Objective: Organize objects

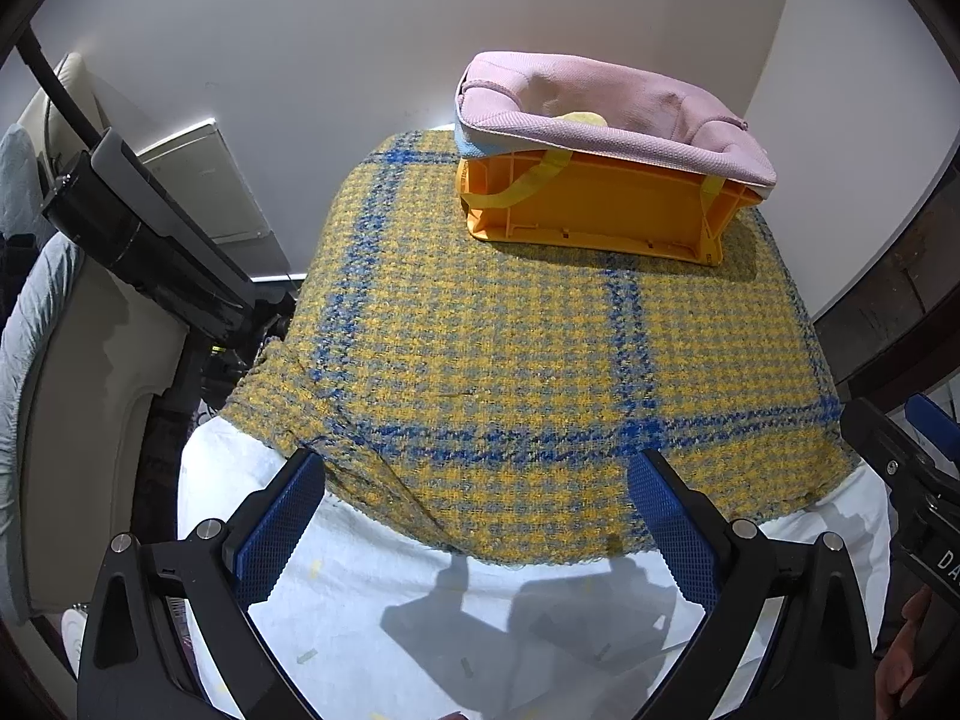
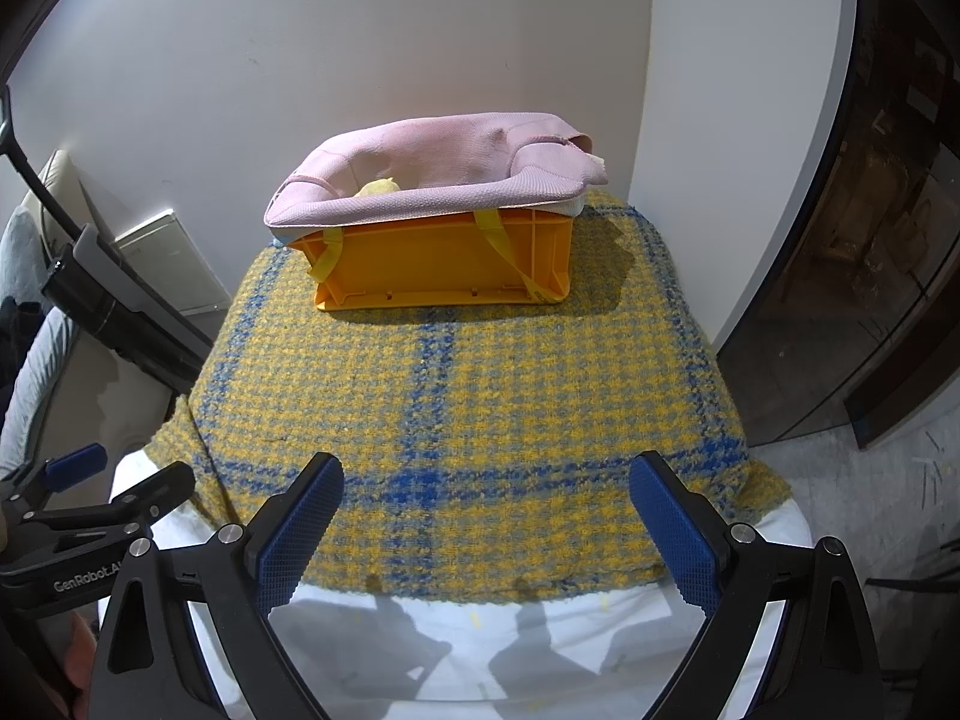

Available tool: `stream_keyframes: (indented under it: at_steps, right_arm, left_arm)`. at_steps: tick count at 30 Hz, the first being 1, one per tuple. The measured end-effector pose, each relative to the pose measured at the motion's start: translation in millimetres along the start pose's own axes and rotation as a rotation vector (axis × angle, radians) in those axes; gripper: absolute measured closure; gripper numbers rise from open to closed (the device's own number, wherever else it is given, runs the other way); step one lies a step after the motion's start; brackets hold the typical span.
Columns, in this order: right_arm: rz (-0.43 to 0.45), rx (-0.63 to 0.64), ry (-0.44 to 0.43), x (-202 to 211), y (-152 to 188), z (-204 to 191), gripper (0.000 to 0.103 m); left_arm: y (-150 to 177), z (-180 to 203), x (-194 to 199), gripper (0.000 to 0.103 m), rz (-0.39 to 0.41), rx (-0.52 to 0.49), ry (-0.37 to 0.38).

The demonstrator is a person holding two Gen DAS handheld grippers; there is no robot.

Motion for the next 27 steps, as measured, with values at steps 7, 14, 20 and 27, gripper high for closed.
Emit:
stream_keyframes:
  at_steps: [7,14,20,27]
  right_arm:
    - [0.002,-0.011,-0.004,-1.4,1.1,1.8,0.007]
    - [0.009,-0.021,-0.002,-1.9,2.0,4.4,0.007]
    - [0.017,-0.038,-0.004,-1.7,4.0,7.4,0.007]
    - [0.031,-0.052,-0.01,-3.1,5.7,14.3,0.007]
  left_arm:
    - [-0.9,-1.5,0.9,0.0,0.017,0.012,-0.005]
    - [-3.2,-3.2,0.0,0.0,0.015,0.028,0.01]
    - [-4.5,0.8,9.1,0.0,0.057,0.031,0.038]
    - [-5.5,9.0,12.5,0.0,0.071,0.009,0.032]
Point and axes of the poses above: each gripper's, at about its wrist camera, not at the fingertips, and x roughly against the way its jaws point, z to its right, y to its underside, the point moved 2 cm from there along -x, roughly the way its jaws point, and after that the axes turned 15 degrees about x, right-handed, at the moved point
